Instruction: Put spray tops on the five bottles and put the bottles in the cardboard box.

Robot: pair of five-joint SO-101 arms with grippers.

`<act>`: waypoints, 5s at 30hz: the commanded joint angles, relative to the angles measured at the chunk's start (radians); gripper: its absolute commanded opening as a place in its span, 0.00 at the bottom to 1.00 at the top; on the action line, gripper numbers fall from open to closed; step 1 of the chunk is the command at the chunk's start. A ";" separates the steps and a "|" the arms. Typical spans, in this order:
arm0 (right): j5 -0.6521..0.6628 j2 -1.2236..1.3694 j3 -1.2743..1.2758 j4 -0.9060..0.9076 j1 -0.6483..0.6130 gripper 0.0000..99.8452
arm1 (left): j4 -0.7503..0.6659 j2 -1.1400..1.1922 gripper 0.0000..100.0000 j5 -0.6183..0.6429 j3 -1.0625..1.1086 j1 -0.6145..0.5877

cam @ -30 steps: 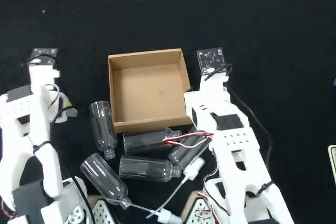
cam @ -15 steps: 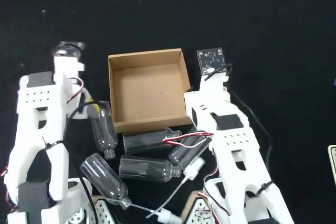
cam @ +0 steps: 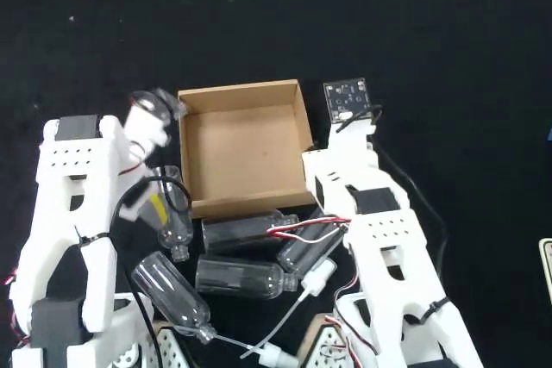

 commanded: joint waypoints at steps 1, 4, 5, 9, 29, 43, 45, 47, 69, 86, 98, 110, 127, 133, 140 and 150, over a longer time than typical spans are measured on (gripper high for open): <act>0.008 -0.039 -0.004 0.006 0.021 0.17 | -0.215 -0.005 0.27 0.315 -0.024 0.004; 0.008 -0.039 -0.004 0.006 0.021 0.17 | -0.322 -0.006 0.27 0.446 0.028 0.007; 0.008 -0.039 -0.004 0.006 0.021 0.17 | -0.354 -0.006 0.27 0.471 0.042 0.004; 0.008 -0.039 -0.004 0.006 0.021 0.17 | -0.442 -0.006 0.27 0.499 0.105 0.002; 0.008 -0.039 -0.002 0.008 0.021 0.17 | -0.586 -0.018 0.27 0.229 0.282 -0.346; 0.008 -0.039 -0.002 0.008 0.020 0.17 | -0.058 -0.012 0.27 -0.109 -0.142 -0.297; 0.008 -0.039 -0.002 0.008 0.021 0.17 | -0.026 -0.017 0.27 -0.189 -0.124 -0.214; 0.008 -0.039 -0.002 0.008 0.023 0.17 | -0.020 -0.018 0.27 -0.238 -0.082 -0.137; 0.009 -0.039 -0.002 0.008 0.025 0.17 | -0.247 -0.018 0.27 -0.474 0.222 -0.024; 0.009 -0.039 -0.002 0.008 0.025 0.17 | -0.451 -0.008 0.27 -0.474 0.298 -0.315; -0.002 -0.038 0.007 0.006 0.011 0.17 | -0.456 -0.012 0.27 -0.304 0.248 -0.417; 0.000 -0.038 0.015 0.006 -0.006 0.17 | -0.336 0.011 0.32 -0.199 0.064 -0.271; 0.006 -0.042 0.016 0.006 -0.005 0.17 | -0.293 0.402 0.32 -0.144 -0.186 -0.262; 0.006 -0.044 0.016 0.006 -0.005 0.17 | -0.316 0.404 0.25 -0.140 -0.142 -0.262; 0.006 -0.039 0.016 0.006 -0.006 0.17 | -0.413 0.397 0.23 -0.112 -0.048 -0.262; 0.003 -0.039 0.015 0.006 -0.006 0.17 | -0.379 0.167 0.23 0.166 -0.151 -0.312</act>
